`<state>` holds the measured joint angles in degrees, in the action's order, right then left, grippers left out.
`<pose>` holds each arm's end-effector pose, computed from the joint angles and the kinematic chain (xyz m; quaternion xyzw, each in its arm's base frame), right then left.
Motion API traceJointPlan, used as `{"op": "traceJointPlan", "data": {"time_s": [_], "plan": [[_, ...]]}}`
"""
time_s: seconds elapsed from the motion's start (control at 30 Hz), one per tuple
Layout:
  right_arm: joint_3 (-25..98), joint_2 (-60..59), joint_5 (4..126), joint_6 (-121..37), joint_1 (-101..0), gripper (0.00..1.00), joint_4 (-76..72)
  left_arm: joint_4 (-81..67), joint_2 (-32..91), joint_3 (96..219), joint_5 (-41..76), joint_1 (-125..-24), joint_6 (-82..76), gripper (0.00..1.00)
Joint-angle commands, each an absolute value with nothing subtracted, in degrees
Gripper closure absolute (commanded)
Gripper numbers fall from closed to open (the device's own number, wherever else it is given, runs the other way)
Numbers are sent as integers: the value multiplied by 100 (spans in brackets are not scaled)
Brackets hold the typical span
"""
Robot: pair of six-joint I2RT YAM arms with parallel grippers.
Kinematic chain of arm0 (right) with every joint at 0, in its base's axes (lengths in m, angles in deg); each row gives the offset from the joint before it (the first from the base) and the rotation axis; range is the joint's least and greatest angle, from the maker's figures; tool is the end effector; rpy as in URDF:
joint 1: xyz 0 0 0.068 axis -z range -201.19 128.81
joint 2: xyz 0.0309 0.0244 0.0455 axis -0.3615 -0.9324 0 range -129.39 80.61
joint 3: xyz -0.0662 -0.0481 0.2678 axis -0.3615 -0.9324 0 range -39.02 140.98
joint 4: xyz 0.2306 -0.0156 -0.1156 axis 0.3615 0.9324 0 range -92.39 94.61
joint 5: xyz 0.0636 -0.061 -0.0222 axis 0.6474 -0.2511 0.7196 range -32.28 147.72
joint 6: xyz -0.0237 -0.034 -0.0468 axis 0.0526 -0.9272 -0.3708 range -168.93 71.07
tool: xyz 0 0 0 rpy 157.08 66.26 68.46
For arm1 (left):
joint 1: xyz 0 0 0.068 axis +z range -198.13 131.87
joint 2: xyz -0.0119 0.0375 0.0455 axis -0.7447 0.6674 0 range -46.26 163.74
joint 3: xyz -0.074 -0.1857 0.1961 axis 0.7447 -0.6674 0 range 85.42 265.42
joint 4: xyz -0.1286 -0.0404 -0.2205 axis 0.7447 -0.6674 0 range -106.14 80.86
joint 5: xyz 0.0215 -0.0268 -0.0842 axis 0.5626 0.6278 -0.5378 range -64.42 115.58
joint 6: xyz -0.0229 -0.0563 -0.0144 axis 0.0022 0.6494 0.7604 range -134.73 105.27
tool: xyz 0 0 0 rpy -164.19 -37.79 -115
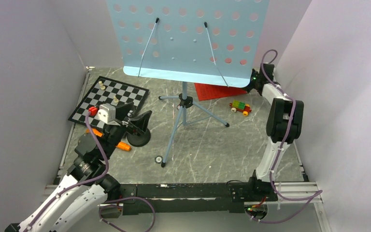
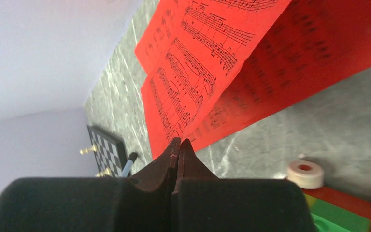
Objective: Pack up the instrument practice props
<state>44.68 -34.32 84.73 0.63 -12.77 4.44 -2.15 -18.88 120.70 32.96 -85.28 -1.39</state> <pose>0.4620 -0.0465 0.2139 0.3342 0.8142 0.3462 0.3250 0.1051 -0.0720 0.3622 0.0755 0.6057 -0.3019 0.7323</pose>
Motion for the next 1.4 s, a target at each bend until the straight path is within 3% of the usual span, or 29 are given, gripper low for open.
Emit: {"op": "traceJointPlan", "data": {"time_s": [0.0,0.4,0.6,0.73,1.0,1.37], "plan": [[4677,-3665,8267,159,-1729,100,224,-302,-2064,12019,3335,-8519,-6,11],[4036,-3890,7962,23,-1865,100,155,-519,-2302,11805,3384,-8515,38,10],[3776,-3737,7967,-22,-1945,82,59,-467,-2227,11740,3337,-8516,89,10],[3348,-3506,7848,316,-1979,100,-401,-429,-2236,11684,3332,-8520,151,11],[2266,-2904,7290,1385,-2484,100,-1952,-488,-2328,11627,3355,-8519,208,11],[1048,-2060,5323,2431,-2847,100,-3571,-531,-2461,11561,3390,-8514,181,10]]}}
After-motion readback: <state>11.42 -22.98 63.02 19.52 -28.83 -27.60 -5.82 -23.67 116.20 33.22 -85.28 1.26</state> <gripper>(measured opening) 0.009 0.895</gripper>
